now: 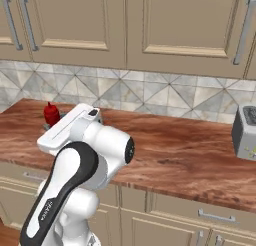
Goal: Place the mustard and ketchup from the counter to the top shelf of the fridge. If the existing items in the fridge are on the top shelf, move them to other shelves.
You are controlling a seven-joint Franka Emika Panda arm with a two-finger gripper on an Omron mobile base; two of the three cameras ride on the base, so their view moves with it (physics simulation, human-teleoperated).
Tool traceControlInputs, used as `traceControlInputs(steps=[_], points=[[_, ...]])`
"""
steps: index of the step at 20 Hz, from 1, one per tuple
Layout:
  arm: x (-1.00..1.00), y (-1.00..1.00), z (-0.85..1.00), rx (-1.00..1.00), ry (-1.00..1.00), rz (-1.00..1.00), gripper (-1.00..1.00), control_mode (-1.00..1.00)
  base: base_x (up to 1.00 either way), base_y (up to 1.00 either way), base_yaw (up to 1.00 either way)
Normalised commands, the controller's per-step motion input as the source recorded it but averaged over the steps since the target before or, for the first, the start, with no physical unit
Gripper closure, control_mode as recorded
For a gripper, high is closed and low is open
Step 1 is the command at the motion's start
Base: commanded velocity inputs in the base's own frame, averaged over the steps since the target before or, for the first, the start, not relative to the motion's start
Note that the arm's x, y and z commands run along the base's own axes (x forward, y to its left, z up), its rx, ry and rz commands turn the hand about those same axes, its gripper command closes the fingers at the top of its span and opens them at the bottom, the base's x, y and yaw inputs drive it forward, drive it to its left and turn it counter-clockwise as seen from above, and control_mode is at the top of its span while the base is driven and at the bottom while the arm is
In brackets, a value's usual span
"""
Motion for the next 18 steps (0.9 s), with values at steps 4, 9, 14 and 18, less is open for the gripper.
traceControlInputs(steps=[4,9,14,18], points=[[0.00,0.00,0.00,0.00,0.00,0.00,1.00,1.00,-1.00,-0.76,0.00],[0.00,0.00,0.00,0.00,0.00,0.00,1.00,1.00,-1.00,-0.96,-0.07],[0.00,0.00,0.00,0.00,0.00,0.00,1.00,1.00,-1.00,-0.93,-0.32],[0.00,0.00,0.00,0.00,0.00,0.00,1.00,1.00,-0.97,-0.99,-0.39]])
